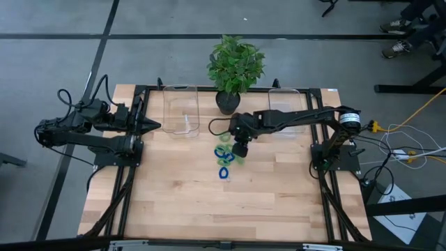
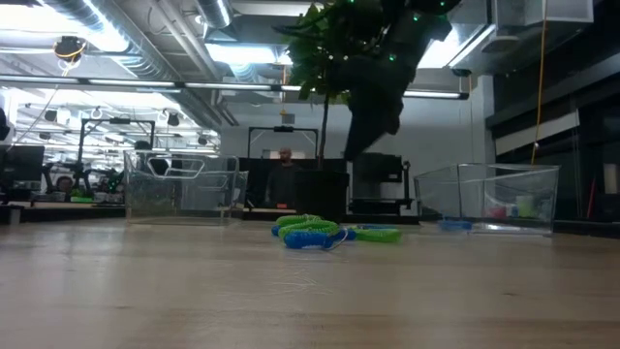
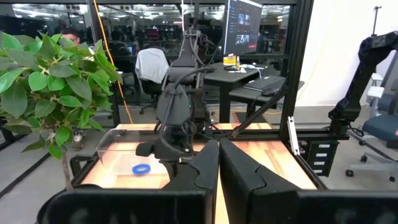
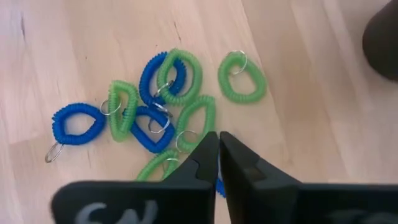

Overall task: Sort spring keychains
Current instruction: Put the blue spring keychain into the right transparent bin

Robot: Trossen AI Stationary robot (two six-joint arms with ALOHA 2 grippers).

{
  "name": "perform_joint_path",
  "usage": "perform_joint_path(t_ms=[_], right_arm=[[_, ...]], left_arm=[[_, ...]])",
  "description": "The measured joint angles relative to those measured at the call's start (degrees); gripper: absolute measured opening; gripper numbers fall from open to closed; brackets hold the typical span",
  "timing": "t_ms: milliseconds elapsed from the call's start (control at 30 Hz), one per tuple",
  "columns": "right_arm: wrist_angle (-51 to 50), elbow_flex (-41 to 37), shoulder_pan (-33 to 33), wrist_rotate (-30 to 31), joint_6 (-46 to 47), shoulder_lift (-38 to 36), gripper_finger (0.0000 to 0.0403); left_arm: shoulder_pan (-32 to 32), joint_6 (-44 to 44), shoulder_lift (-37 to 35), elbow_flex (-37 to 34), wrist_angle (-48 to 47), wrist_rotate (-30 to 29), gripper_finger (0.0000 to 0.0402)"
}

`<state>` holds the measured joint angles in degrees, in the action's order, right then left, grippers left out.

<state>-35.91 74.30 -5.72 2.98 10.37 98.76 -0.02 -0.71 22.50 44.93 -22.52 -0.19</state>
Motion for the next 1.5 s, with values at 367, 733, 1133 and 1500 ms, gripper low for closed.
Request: perform_joint_path(t_ms=[367, 733, 1133, 1500], right_arm=[[-2.3, -0.5, 0.0, 0.0, 2.7, 0.0, 0.0121], [-2.0, -0.5, 0.3, 0.0, -2.3, 2.3, 0.0208], [-3.9, -0.5, -0.3, 8.7, -3.8, 9.2, 0.0209], [-5.8, -0.5, -2.7, 1.9, -1.8, 12.3, 0.0209]], left_arm=[[0.0, 0.0, 0.0, 0.0, 0.0, 0.0, 0.001], [0.0, 0.0, 0.0, 0.0, 0.0, 0.0, 0.0012], [0.0, 0.0, 0.0, 0.0, 0.0, 0.0, 0.0012], [0.0, 0.0, 0.0, 0.0, 0.0, 0.0, 0.0012]])
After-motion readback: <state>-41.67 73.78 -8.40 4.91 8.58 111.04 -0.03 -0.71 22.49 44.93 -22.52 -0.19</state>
